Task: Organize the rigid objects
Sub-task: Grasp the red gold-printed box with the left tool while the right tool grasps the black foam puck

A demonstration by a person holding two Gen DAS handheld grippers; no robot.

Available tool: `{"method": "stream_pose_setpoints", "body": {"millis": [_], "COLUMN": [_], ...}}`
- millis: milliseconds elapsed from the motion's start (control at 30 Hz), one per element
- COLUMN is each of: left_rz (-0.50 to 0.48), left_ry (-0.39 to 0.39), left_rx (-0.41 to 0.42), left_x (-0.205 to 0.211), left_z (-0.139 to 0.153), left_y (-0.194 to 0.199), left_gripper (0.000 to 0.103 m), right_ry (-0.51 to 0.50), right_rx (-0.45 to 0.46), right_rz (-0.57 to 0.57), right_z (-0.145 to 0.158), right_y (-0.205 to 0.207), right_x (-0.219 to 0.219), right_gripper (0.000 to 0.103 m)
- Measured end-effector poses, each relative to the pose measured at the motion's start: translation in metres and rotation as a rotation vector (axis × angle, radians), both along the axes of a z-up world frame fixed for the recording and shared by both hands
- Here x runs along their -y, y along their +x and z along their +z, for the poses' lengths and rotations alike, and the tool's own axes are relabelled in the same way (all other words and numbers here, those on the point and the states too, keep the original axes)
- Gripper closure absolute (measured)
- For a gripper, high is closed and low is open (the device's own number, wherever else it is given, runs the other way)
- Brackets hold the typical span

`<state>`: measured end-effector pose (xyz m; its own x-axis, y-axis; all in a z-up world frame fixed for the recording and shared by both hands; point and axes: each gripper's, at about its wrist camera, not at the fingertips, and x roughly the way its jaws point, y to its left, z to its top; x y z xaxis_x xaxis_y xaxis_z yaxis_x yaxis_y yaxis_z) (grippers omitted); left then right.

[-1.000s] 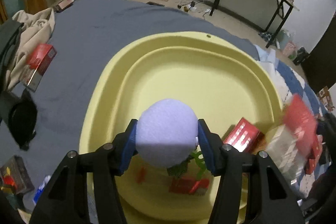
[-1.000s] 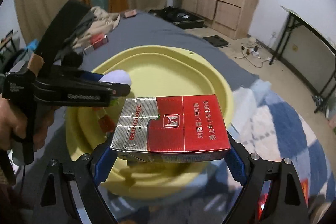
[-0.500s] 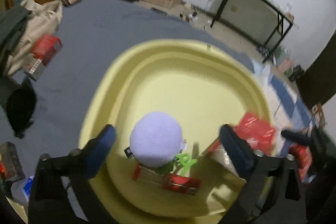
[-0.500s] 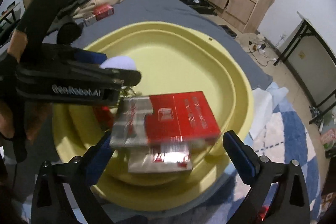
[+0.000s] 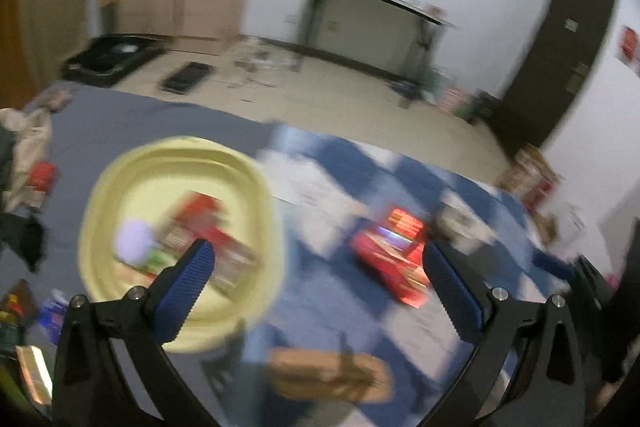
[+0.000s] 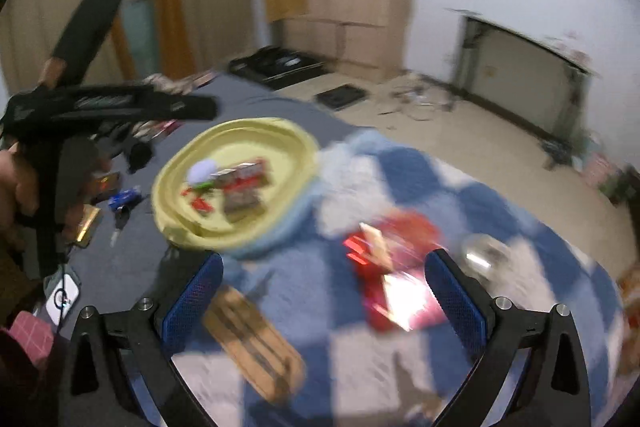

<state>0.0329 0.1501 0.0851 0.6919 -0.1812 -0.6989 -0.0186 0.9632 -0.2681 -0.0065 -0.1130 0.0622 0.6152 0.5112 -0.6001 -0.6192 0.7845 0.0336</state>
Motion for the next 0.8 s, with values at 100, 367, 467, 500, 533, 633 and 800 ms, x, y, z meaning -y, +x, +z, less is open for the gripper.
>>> {"method": "stream_pose_setpoints", "body": {"millis": [100, 367, 467, 500, 533, 633, 800], "left_rz": [-0.047, -0.147, -0.134, -0.134, -0.132, -0.127, -0.141], "left_ry": [-0.006, 0.104, 0.066, 0.062, 0.065, 0.061, 0.067], "left_rx": [-0.009, -0.075, -0.080, -0.071, -0.063, -0.048, -0.054], "left_x": [0.044, 0.090, 0.087, 0.085, 0.087, 0.085, 0.084], "left_z": [-0.009, -0.043, -0.047, -0.047, -0.047, -0.046, -0.051], "left_y": [-0.022, -0.022, -0.022, -0.022, -0.022, -0.023, -0.017], "left_gripper": [0.000, 0.000, 0.000, 0.000, 0.000, 0.000, 0.000], "right_ry": [0.030, 0.019, 0.056, 0.081, 0.102, 0.102, 0.084], "right_rx": [-0.001, 0.004, -0.004, 0.005, 0.004, -0.010, -0.026], "right_rz": [-0.105, -0.276, -0.275, -0.271, -0.270, -0.260, -0.231], "right_z": [-0.002, -0.048, -0.039, -0.039, -0.039, -0.046, -0.057], "right_y": [-0.025, -0.063, -0.056, -0.053, -0.054, -0.056, -0.037], "right_x": [0.064, 0.150, 0.153, 0.157, 0.156, 0.163, 0.157], "right_gripper": [0.000, 0.000, 0.000, 0.000, 0.000, 0.000, 0.000]}}
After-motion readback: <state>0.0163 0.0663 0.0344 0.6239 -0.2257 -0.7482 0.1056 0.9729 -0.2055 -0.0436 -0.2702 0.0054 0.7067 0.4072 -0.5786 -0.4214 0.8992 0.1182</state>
